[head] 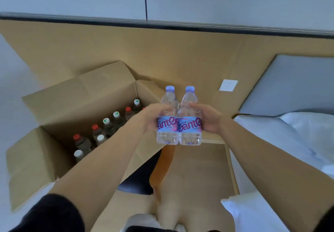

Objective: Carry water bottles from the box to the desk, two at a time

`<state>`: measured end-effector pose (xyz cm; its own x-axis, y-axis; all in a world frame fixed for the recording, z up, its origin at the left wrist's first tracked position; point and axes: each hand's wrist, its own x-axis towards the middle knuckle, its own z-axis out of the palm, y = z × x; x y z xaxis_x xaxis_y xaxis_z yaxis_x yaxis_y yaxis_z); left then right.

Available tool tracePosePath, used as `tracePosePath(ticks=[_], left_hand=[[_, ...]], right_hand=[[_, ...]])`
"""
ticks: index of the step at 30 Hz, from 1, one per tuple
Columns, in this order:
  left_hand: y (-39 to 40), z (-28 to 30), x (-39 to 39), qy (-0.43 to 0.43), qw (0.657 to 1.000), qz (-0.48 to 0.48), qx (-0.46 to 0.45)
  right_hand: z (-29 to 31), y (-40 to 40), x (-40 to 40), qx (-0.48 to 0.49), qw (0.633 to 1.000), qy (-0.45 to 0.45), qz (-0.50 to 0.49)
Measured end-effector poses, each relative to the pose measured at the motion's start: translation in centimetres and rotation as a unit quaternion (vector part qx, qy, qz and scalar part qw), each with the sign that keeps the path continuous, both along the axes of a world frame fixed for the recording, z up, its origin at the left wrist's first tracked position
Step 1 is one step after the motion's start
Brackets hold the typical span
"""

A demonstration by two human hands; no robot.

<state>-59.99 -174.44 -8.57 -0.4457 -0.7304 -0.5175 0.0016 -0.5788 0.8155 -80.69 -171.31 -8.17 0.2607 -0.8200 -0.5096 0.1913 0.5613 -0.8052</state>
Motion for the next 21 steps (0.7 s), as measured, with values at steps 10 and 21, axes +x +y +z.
tracePosePath(ticks=[10, 21], left_hand=[[1.2, -0.3, -6.2, 0.059, 0.980, -0.188, 0.007], [9.1, -1.2, -12.9, 0.062, 0.927, -0.369, 0.026]], right_hand=[[0.0, 8.8, -3.1, -0.003, 0.975, 0.031, -0.221], [-1.3, 23.5, -2.8, -0.014, 0.910, 0.000, -0.414]])
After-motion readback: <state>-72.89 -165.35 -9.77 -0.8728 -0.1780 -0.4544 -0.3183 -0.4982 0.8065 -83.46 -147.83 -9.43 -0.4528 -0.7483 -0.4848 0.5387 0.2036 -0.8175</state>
